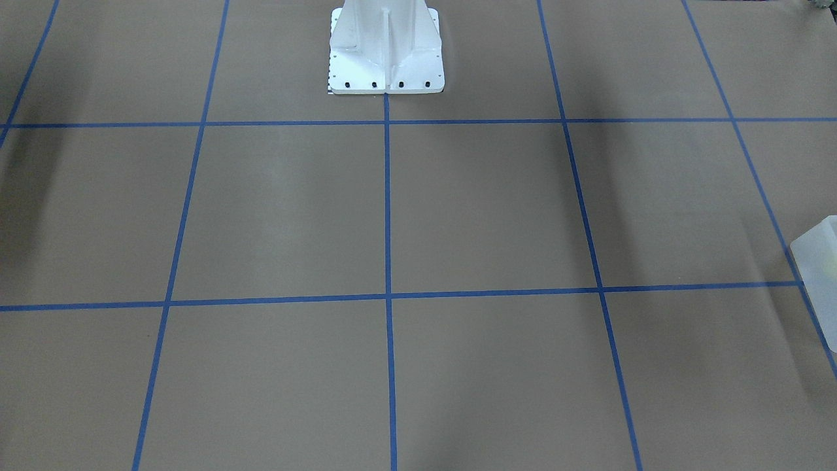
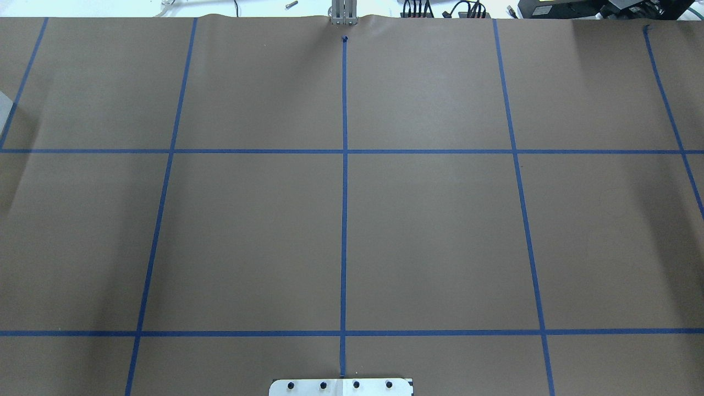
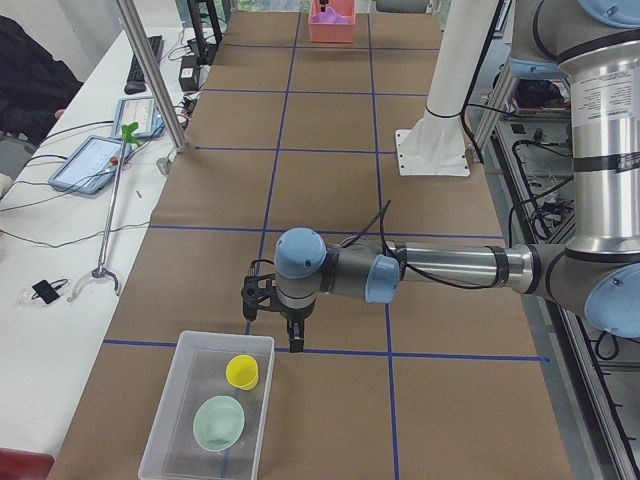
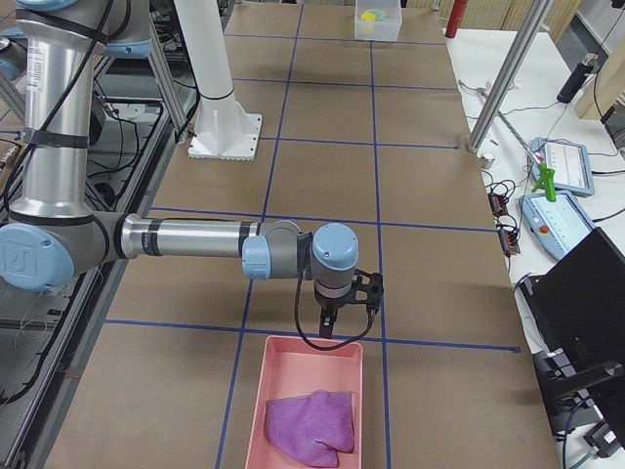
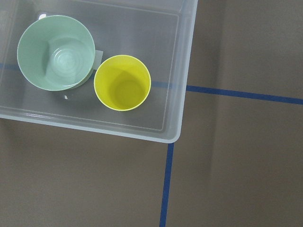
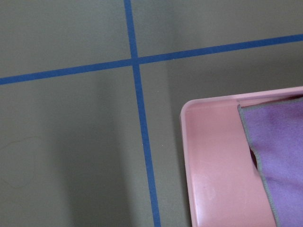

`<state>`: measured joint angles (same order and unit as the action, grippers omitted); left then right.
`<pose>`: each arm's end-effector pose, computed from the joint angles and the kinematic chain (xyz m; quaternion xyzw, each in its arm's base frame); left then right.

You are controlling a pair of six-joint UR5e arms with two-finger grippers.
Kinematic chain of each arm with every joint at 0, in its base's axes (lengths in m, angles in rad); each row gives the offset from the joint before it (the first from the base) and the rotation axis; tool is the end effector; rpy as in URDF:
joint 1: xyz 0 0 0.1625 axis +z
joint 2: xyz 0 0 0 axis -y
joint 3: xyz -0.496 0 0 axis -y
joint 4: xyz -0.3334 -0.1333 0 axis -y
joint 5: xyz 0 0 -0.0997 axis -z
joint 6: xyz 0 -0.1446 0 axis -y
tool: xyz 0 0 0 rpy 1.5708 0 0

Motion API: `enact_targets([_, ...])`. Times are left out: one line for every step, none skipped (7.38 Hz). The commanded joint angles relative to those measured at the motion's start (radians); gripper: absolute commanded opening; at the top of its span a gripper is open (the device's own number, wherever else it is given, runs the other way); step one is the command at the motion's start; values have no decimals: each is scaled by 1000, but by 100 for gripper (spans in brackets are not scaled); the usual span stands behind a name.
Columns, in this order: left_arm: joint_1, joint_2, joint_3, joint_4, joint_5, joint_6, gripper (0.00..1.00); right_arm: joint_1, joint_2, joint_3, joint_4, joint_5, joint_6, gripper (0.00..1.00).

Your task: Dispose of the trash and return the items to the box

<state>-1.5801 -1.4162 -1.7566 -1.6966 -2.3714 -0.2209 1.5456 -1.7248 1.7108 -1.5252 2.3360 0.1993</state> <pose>-0.0330 -0.3708 0.7260 0.0308 0.3940 -0.0751 0.9155 0.0241 -0.3609 0.7584 -0.0272 -0.3726 0.0748 0.9246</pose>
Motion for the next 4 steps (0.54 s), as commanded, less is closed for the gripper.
enact_targets([0,0,2,0,0,0,98,1,-10,-20,-1,-15,0,100])
enact_targets([0,0,0,0,0,0,98,2,-12,-19,-1,-9,2,100])
enact_targets([0,-1,0,0,0,0,98,4,-12,-8,0,-7,2,100])
enact_targets([0,-1,0,0,0,0,98,13,-10,9,-1,2,2,100])
